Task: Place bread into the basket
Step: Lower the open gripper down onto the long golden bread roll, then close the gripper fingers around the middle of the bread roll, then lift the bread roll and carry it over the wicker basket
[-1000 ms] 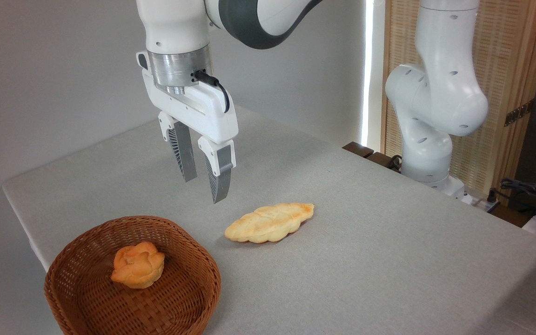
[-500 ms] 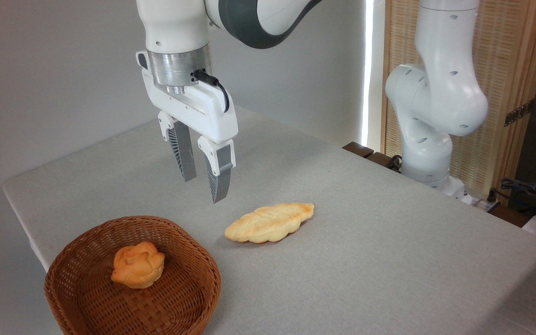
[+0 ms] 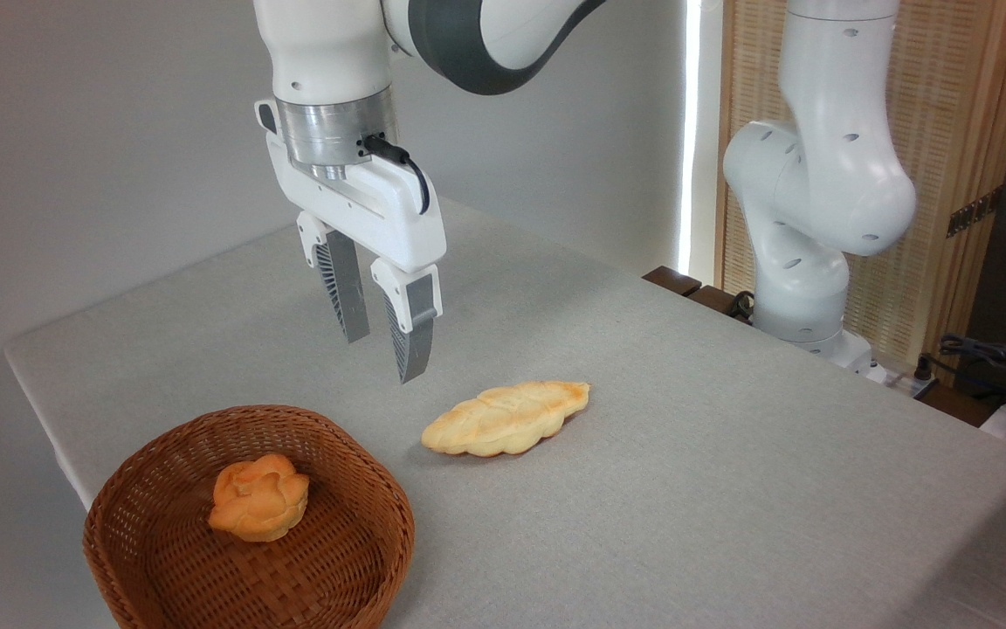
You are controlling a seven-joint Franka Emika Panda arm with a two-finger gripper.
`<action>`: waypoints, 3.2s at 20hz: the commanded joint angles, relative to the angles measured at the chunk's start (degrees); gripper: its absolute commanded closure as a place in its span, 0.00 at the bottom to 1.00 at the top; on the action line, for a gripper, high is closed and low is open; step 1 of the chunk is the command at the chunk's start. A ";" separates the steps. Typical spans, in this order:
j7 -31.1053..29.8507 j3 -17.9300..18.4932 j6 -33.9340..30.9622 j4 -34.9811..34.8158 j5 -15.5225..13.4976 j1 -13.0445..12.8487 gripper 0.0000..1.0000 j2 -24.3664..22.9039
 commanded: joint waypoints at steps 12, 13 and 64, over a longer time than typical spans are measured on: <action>16.76 0.68 -2.70 -11.39 0.44 -0.07 0.00 -3.93; 17.99 0.68 -1.91 -12.36 0.62 -0.07 0.00 -3.85; 18.55 3.05 10.89 -5.43 -2.72 -0.42 0.49 0.37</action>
